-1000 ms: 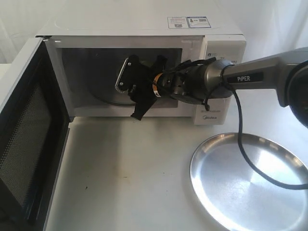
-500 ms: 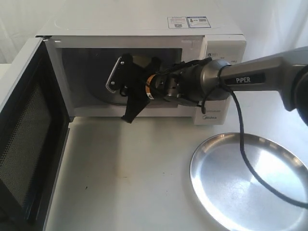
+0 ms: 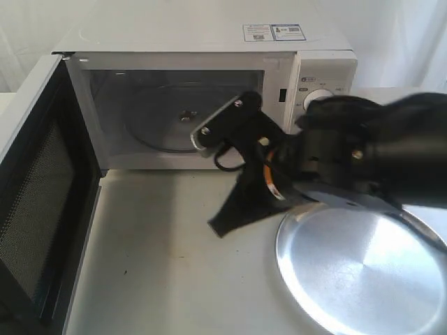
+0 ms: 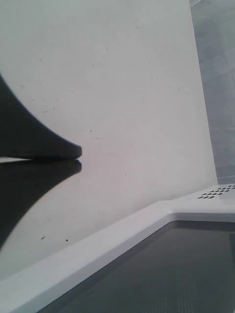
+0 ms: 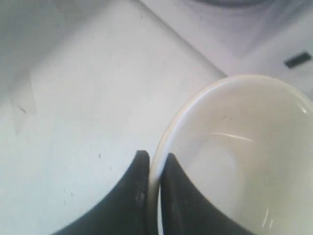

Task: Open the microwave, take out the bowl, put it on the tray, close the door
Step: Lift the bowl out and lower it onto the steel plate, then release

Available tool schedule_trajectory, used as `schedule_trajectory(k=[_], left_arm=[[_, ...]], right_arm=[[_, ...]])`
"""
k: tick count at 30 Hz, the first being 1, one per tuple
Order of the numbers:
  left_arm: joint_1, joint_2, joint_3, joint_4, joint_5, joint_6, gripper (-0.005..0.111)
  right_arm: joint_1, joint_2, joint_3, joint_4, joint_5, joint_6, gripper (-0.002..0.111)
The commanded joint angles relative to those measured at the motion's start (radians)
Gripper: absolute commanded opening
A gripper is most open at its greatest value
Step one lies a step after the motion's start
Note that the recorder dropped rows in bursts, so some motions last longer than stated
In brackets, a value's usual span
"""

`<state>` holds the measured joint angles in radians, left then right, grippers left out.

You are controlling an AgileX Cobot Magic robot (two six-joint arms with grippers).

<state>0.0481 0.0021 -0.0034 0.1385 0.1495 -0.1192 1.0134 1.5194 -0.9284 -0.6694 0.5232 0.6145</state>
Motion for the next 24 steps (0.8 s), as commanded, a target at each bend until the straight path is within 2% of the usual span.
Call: schedule_trajectory(k=[1,5,9,16,21,24], left_arm=[[-0.001,-0.002,0.003,-0.003,-0.001,-0.006,0.0],[-0.001,-0.002,0.003,-0.003,-0.001,-0.006,0.0],[-0.001,-0.002,0.003,-0.003,-0.001,-0.006,0.0],[-0.001,-0.002,0.003,-0.003,-0.001,-0.006,0.0],[-0.001,-0.002,0.003,-0.003,-0.001,-0.006,0.0],[-0.001,-0.002,0.003,-0.003,-0.001,-0.006,0.0]], right_arm=[[0.003,-0.091,0.144,-0.014,0.105,0.128,0.0],[0.003,-0.079,0.267,-0.066,0.089,0.267,0.0],[0.003,-0.024,0.337,-0.106,0.076,0.317,0.0],[0.003,0.067,0.355,-0.322,0.1,0.539,0.0],[0.003,0.059,0.355,-0.353,0.109,0.599,0.0],[0.003,0.033,0.355,-0.351,0.078,0.601,0.005]])
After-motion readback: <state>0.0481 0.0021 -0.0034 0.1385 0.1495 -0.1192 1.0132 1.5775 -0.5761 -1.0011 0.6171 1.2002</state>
